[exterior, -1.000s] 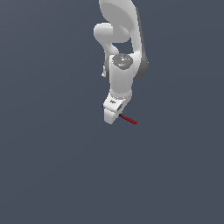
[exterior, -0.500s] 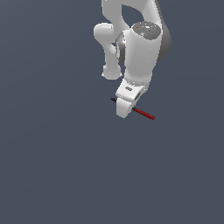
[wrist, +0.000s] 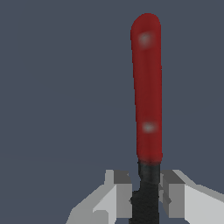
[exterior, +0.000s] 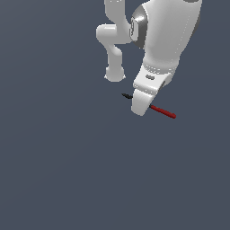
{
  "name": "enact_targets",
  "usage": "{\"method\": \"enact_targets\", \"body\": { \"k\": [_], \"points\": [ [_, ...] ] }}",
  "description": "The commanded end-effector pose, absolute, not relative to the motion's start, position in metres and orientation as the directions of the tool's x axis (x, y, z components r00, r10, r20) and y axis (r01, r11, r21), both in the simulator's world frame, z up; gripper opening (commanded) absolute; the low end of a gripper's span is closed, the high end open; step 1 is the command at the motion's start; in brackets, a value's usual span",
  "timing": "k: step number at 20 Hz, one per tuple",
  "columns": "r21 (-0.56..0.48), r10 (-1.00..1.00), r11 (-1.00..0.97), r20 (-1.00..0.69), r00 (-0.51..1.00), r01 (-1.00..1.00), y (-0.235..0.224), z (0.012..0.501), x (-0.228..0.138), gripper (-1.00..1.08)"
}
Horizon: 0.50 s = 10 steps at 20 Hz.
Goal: Pick up the object and move it to a goal position.
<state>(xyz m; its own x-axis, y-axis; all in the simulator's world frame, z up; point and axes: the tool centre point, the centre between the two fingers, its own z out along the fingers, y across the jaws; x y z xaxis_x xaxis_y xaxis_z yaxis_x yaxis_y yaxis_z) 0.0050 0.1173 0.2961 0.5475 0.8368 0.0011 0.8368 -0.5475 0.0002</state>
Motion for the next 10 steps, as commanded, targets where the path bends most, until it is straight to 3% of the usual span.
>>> {"method": "enact_targets", "body": {
  "k": [1, 10],
  "points": [
    [0.0, 0.836, -0.548, 0.0, 0.548, 0.836, 0.122, 0.306, 0.009, -1.0],
    [0.0, 0.836, -0.549, 0.0, 0.549, 0.836, 0.129, 0.318, 0.016, -1.0]
  ]
}}
